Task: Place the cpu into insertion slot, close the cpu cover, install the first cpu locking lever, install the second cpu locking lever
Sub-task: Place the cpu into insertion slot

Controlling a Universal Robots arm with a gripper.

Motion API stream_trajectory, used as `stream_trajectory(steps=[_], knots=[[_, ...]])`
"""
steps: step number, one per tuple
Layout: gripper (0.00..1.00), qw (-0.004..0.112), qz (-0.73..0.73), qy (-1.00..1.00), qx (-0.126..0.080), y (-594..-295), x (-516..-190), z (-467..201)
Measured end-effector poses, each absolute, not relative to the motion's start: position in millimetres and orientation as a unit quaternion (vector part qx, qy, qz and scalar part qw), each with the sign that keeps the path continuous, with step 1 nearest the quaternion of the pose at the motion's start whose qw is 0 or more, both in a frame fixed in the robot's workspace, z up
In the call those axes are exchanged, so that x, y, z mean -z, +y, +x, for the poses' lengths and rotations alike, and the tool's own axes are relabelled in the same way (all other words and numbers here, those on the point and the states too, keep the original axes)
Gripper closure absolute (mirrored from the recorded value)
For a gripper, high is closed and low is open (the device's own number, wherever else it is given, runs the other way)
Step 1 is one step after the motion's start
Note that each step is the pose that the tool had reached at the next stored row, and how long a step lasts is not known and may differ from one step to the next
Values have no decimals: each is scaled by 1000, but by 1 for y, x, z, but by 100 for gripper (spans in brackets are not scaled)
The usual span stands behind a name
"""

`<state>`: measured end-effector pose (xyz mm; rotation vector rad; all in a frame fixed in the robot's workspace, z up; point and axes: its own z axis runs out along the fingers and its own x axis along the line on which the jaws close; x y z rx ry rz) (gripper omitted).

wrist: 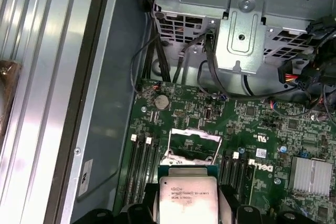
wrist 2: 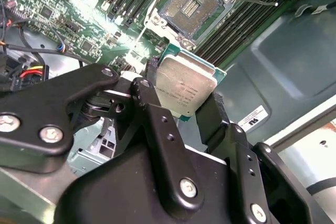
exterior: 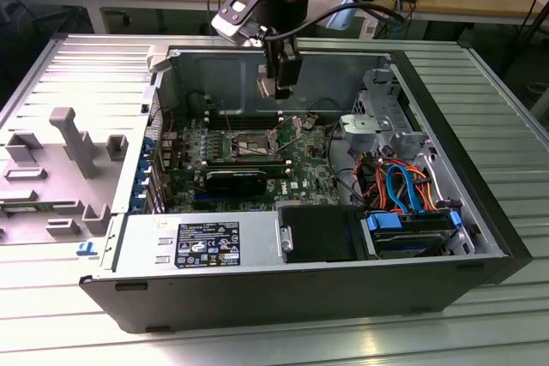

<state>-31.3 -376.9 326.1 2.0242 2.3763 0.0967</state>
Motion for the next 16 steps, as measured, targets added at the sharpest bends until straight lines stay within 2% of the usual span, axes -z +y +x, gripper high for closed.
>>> stream_trajectory(steps=[10,16], knots=[[46,11,704,710,-26,-377,-308,-31],[46,2,715,699,-17,-377,-305,-31]])
